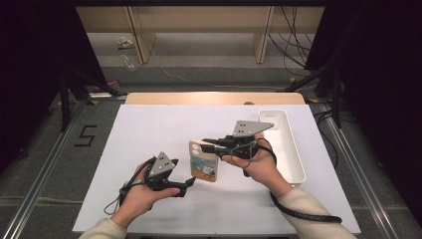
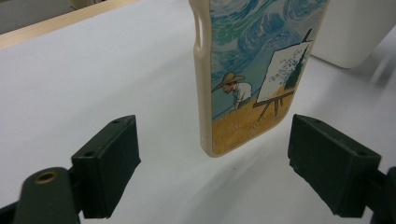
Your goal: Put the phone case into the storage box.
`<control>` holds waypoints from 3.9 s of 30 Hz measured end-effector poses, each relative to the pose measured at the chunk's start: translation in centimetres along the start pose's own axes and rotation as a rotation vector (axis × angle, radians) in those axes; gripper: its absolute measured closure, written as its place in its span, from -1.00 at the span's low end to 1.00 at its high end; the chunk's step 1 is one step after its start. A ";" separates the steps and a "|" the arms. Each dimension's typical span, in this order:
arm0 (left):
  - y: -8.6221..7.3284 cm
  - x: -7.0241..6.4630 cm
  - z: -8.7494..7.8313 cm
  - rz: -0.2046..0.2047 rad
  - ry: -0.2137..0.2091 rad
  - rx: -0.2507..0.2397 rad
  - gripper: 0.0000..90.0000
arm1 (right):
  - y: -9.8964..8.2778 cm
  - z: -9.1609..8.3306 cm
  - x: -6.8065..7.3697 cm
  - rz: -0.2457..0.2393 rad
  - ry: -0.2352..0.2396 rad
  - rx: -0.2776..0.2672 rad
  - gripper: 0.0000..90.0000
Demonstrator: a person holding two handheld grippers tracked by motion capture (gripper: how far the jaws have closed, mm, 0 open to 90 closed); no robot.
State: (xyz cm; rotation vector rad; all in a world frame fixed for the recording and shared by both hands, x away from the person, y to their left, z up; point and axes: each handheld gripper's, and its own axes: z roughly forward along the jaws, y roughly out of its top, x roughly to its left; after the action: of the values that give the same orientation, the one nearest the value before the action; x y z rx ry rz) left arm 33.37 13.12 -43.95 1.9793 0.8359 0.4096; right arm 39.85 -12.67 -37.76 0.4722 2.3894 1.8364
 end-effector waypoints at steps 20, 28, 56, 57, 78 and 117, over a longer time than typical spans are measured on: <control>-0.3 -0.2 1.0 0.137 -0.124 -0.059 -0.29 | 0.1 0.5 0.6 0.021 0.073 -0.008 0.77; -0.3 0.3 0.8 0.122 -0.161 -0.066 0.15 | 0.3 0.4 0.8 0.031 0.089 -0.024 0.77; 0.3 0.7 -0.2 -0.001 -0.183 -0.072 0.76 | 0.2 -0.1 0.0 0.036 0.082 -0.086 0.54; 0.3 0.7 -0.2 -0.002 -0.184 -0.072 0.76 | 0.2 -0.1 0.0 0.035 0.081 -0.085 0.54; 0.9 0.0 0.0 -0.073 -0.043 -0.102 0.76 | 0.1 -0.4 -0.8 0.155 -0.163 -0.188 -0.71; 2.3 -2.7 2.7 -0.066 0.065 -0.092 0.76 | -0.8 2.0 0.9 0.132 -0.313 -0.119 -0.97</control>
State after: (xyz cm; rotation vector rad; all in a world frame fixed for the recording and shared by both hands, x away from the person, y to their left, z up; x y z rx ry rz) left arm 33.92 8.75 -43.35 1.8571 0.9057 0.4678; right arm 39.31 -10.77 -38.98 0.8526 2.0757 1.7857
